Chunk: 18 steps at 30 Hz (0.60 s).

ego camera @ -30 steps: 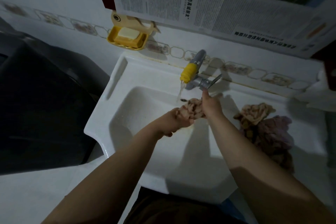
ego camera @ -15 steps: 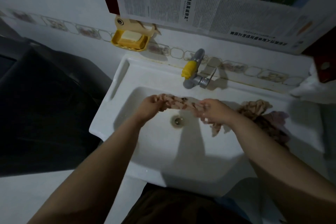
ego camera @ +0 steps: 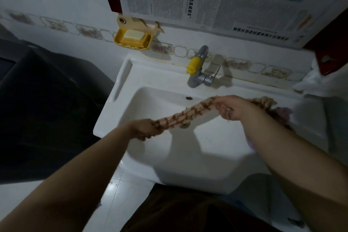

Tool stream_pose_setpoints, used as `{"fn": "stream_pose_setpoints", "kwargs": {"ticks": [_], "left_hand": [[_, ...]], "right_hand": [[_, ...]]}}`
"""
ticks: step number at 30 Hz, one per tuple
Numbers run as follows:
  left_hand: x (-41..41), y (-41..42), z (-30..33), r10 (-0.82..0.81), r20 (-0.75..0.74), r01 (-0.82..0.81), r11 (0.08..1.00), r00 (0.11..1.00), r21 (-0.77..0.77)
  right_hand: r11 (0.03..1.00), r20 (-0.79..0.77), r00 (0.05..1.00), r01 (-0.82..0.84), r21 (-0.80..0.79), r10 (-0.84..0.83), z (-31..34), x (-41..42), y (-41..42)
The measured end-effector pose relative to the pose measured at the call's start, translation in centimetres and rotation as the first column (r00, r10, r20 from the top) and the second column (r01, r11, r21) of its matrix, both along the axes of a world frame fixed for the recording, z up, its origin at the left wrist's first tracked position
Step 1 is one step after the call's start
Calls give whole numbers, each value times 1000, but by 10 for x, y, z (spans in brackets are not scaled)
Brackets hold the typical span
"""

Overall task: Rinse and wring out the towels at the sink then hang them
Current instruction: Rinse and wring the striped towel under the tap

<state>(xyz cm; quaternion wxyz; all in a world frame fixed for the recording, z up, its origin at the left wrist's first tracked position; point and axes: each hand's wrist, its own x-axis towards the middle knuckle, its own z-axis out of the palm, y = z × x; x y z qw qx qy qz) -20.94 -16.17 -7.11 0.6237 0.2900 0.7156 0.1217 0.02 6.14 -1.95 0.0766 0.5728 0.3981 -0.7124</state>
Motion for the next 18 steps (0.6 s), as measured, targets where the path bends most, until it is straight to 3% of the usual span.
{"fn": "stream_pose_setpoints", "kwargs": {"ticks": [1,2,4,5,7,10,12,14,16,18], "left_hand": [[13,0,-2,158,220,-158,987,963,-21],[25,1,-4,295,430,-300,952,853,-58],[48,8,-1,480,700,-513,838,528,-187],[56,13,2,528,755,-582,776,389,-243],[60,24,6,550,812,-688,666,195,-287],[52,32,10,577,816,-797,512,41,-322],[43,32,13,614,787,-840,460,65,-289],[37,27,15,620,771,-857,469,147,-213],[31,18,21,584,772,-836,534,252,-131],[26,13,25,483,786,-755,655,386,-32]], "right_hand": [[996,-59,997,50,-71,-55,5,-12,-9],[990,-126,989,63,-127,-79,12,-25,-23],[995,-234,971,12,-102,-36,21,-47,-52],[999,-266,963,-41,-25,33,23,-55,-68],[971,-266,938,-190,142,222,25,-59,-99],[826,-84,853,-469,315,516,24,-50,-127],[734,21,817,-529,426,577,14,-42,-131],[563,164,779,-565,603,606,4,-33,-125],[296,409,682,-671,680,606,5,-25,-114],[-7,611,570,-728,686,549,10,-20,-105]]}}
